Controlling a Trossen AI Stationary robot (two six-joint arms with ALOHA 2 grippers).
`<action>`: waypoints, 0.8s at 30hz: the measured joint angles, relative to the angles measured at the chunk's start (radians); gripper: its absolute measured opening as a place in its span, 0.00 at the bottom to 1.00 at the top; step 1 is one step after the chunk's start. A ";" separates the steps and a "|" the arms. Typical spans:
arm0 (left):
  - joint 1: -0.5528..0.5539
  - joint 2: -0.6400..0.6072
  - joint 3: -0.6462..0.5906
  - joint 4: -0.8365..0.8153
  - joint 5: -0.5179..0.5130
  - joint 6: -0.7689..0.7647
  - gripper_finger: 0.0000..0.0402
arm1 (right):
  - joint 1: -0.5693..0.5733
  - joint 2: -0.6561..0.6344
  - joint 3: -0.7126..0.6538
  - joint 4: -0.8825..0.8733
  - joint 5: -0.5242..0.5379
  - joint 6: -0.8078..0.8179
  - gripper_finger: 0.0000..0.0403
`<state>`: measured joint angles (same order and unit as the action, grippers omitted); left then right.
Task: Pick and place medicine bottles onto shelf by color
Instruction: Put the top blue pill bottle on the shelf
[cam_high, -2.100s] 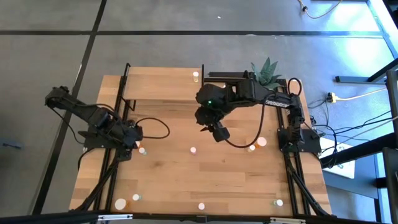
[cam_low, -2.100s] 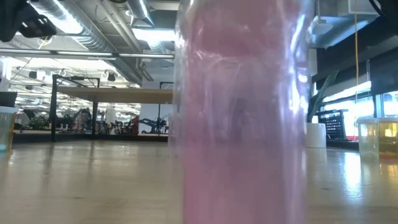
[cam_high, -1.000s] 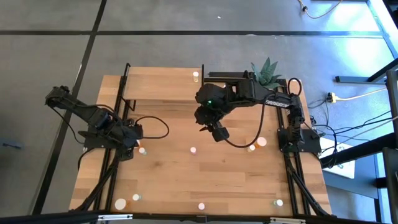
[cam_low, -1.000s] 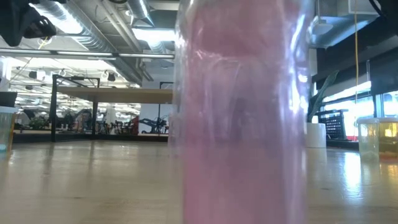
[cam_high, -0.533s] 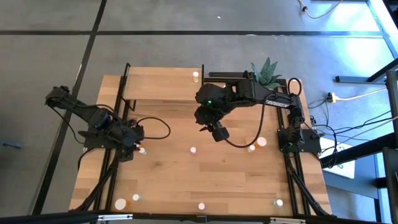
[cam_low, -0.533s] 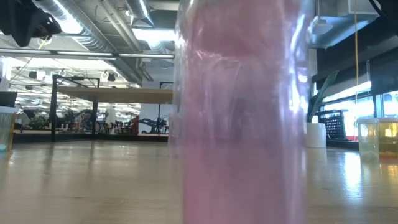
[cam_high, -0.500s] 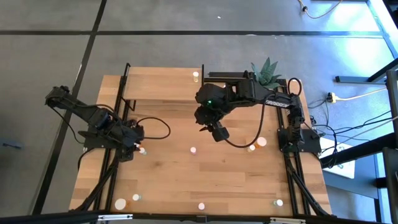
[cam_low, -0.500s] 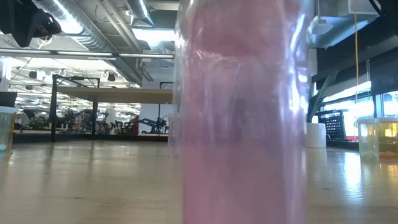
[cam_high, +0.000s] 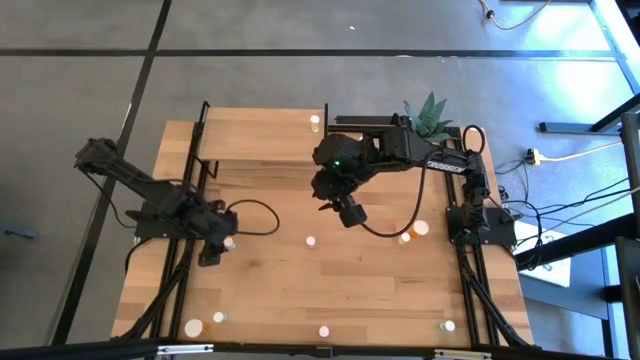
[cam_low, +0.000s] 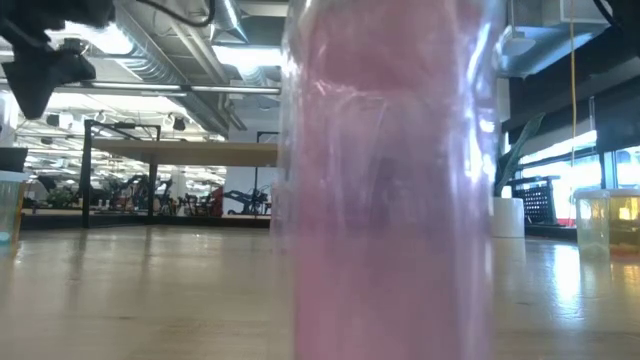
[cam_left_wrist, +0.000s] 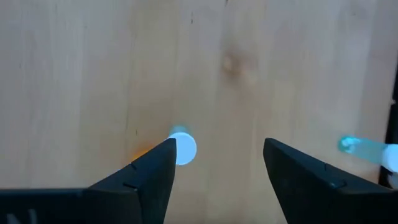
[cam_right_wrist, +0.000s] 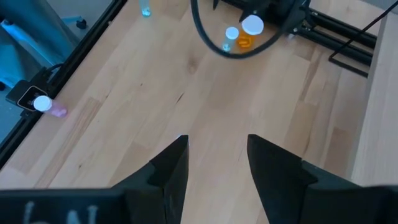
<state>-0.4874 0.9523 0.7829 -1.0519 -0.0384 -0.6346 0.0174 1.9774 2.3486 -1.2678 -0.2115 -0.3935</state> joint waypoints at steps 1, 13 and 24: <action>0.000 -0.001 -0.009 0.008 -0.001 0.000 0.59 | 0.000 0.000 0.000 0.004 0.000 0.000 0.41; 0.000 0.002 -0.100 0.069 -0.012 -0.010 0.59 | 0.000 0.000 0.000 0.047 0.000 0.000 0.41; 0.000 0.002 -0.138 0.079 -0.034 0.024 0.59 | 0.000 0.000 0.000 0.048 0.000 0.000 0.41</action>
<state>-0.4877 0.9543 0.6449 -0.9733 -0.0723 -0.6106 0.0174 1.9778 2.3486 -1.2201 -0.2115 -0.3932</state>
